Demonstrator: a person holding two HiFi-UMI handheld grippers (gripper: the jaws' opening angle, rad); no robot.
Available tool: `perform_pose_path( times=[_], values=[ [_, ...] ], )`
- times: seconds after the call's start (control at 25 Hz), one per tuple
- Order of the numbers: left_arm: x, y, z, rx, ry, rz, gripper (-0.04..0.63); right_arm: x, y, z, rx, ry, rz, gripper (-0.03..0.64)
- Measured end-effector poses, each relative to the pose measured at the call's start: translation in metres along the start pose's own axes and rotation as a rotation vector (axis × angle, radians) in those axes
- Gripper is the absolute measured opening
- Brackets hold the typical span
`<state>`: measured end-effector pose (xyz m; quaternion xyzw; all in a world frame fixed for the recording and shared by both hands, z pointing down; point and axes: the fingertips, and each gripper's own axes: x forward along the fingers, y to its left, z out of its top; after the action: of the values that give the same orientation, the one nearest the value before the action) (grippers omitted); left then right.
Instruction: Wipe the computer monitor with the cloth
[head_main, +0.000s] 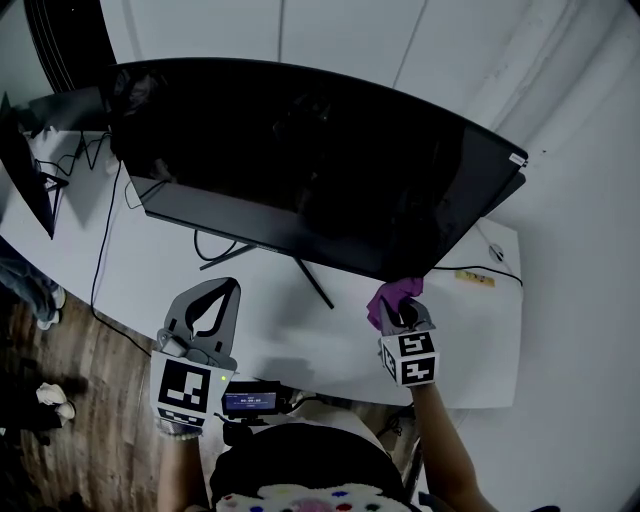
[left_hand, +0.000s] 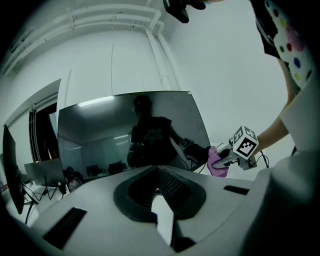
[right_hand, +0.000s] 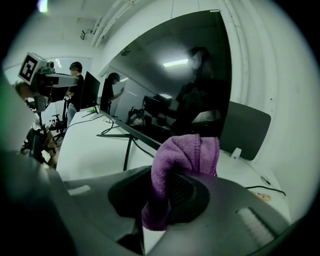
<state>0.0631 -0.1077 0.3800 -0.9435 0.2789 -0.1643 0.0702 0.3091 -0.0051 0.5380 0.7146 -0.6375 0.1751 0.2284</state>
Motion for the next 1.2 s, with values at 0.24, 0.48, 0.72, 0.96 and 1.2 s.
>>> perform_pose_path(
  times=[0.24, 0.48, 0.72, 0.96, 1.2],
  values=[
    [0.001, 0.029, -0.01, -0.019, 0.008, -0.014, 0.006, 0.019, 0.03, 0.018, -0.014, 0.012, 0.021, 0.069],
    [0.0, 0.065, -0.023, -0.025, 0.021, -0.011, 0.006, 0.038, 0.063, 0.038, -0.029, 0.026, 0.045, 0.069],
    [0.003, 0.098, -0.046, -0.033, 0.038, -0.012, 0.006, 0.067, 0.099, 0.049, -0.055, 0.033, 0.08, 0.069],
    [0.001, 0.131, -0.056, -0.044, 0.038, -0.012, 0.006, 0.087, 0.136, 0.067, -0.084, 0.041, 0.11, 0.069],
    [-0.004, 0.161, -0.06, -0.043, 0.028, -0.027, 0.006, 0.105, 0.173, 0.087, -0.115, 0.045, 0.135, 0.069]
  ],
)
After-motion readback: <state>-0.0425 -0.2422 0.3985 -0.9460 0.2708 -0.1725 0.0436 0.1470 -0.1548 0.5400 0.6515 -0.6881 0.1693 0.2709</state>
